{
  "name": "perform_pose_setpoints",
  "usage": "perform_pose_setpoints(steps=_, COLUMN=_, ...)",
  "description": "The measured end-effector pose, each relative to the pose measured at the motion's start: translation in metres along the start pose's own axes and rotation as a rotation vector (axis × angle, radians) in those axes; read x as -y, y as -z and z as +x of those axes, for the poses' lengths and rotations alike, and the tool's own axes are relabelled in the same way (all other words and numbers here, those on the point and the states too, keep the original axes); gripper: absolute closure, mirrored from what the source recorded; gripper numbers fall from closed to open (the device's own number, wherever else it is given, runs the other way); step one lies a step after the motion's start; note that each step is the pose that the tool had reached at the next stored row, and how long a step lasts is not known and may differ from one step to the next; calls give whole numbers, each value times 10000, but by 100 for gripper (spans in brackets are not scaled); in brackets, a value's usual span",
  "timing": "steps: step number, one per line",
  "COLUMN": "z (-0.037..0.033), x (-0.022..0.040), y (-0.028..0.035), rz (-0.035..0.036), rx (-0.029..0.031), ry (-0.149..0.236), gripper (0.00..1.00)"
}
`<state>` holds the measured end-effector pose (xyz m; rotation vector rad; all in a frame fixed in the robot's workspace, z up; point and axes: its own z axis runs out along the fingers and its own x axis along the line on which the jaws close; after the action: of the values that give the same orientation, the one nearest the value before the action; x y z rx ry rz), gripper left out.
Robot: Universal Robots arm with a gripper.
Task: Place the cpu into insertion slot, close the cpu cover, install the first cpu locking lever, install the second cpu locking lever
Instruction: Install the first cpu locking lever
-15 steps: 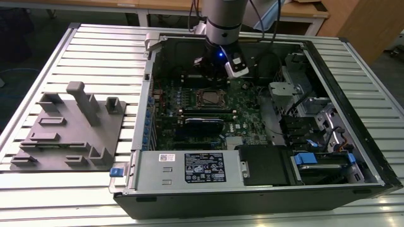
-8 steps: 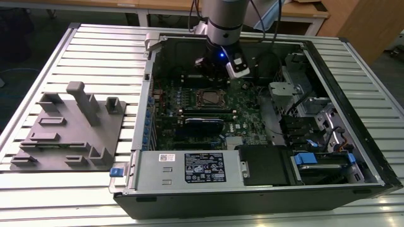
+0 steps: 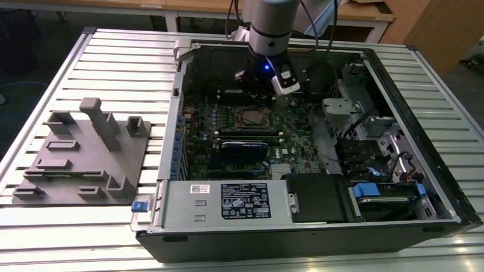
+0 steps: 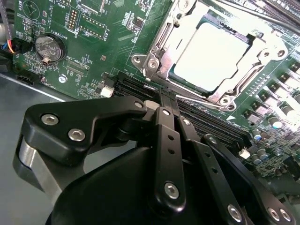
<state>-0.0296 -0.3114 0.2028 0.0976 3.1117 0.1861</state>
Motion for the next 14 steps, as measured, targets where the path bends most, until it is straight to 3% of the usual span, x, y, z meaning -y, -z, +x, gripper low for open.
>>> perform_pose_setpoints(steps=14, z=-4, x=5, y=-42, rz=2, rx=11, ry=-91, gripper=89)
